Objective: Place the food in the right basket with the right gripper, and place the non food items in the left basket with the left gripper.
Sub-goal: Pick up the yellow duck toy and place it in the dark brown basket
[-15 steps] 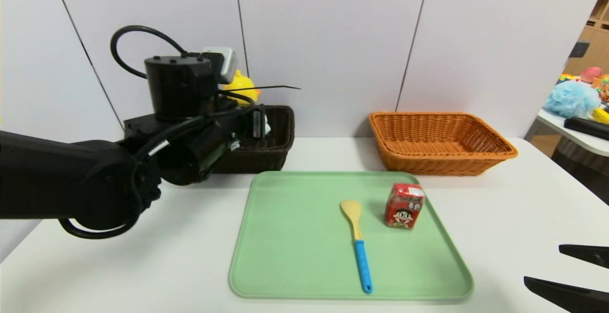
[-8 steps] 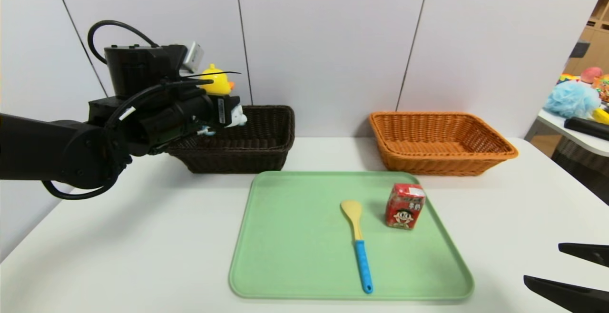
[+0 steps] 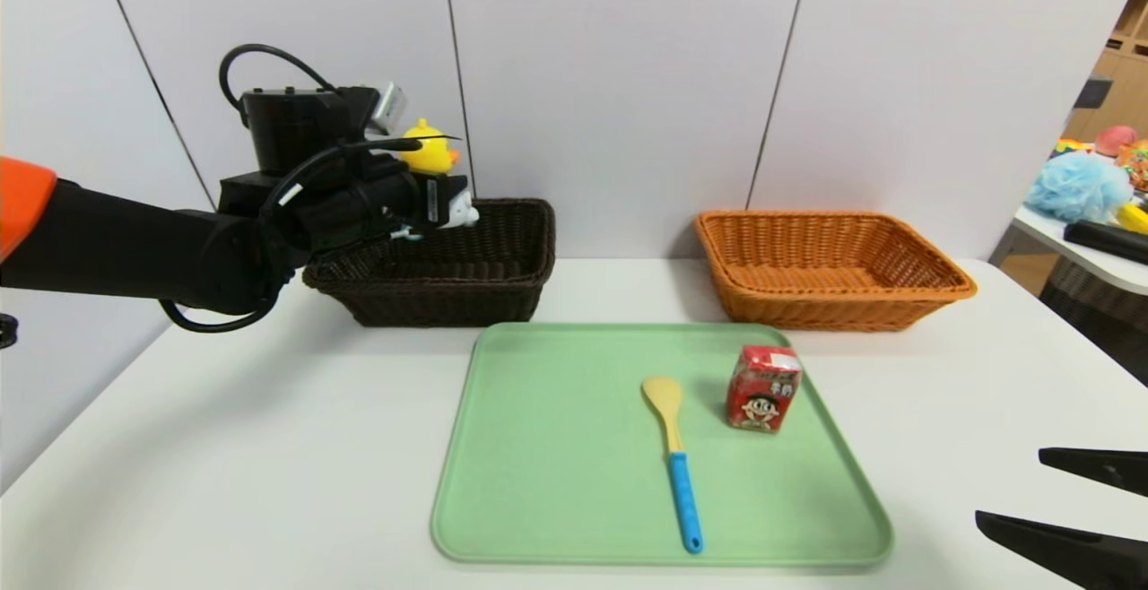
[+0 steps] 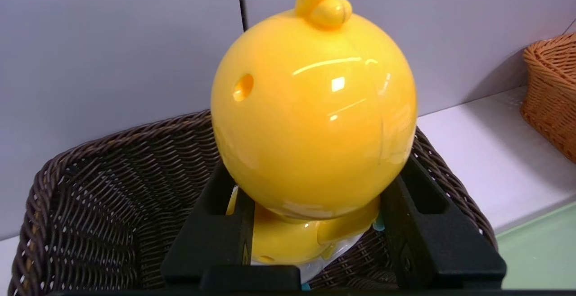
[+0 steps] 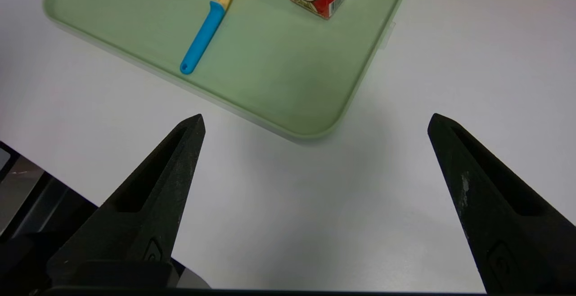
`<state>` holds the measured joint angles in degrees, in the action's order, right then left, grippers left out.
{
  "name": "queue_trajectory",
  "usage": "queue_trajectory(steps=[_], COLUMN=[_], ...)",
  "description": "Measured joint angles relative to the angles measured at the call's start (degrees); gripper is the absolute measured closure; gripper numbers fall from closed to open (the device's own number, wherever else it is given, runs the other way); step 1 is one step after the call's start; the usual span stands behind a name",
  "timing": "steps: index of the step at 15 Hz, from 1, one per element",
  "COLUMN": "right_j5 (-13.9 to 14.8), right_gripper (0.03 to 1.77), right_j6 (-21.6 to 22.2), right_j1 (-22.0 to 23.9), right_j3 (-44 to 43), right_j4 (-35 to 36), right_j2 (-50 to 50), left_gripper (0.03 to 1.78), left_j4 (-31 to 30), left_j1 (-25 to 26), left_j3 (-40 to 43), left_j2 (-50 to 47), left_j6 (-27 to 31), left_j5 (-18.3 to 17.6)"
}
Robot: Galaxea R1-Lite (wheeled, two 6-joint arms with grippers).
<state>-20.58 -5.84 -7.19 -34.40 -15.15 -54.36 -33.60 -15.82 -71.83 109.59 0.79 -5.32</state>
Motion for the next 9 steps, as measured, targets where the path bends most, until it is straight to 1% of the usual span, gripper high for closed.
queue_trajectory(steps=[2,6,7,9], right_j5=[0.27,0.32,0.24,0.32], right_gripper=[0.09,0.09,0.09,0.09], right_j6=[0.00,0.02,0.00,0.00], right_j1=[-0.07,-0.29,-0.35,-0.41], right_j3=[-0.05,0.26,0.39,0.76], right_j4=[0.13,0.00,-0.20,-0.28], right_j2=[-0.27,-0.49,-0.46,-0.46], left_gripper=[1.00,1.00,1.00,1.00], left_j4=[-0.02,-0.24,-0.28,-0.11], left_j1=[0.87,3.29,3.84,4.43], left_j3=[-1.79,-5.22,-6.07,-7.03], left_j2=[2.17,7.06,8.41,10.67], left_j6=[0.72,3.04,3.22,4.55], left_j5=[-1.43,-6.21,-6.86,-7.08])
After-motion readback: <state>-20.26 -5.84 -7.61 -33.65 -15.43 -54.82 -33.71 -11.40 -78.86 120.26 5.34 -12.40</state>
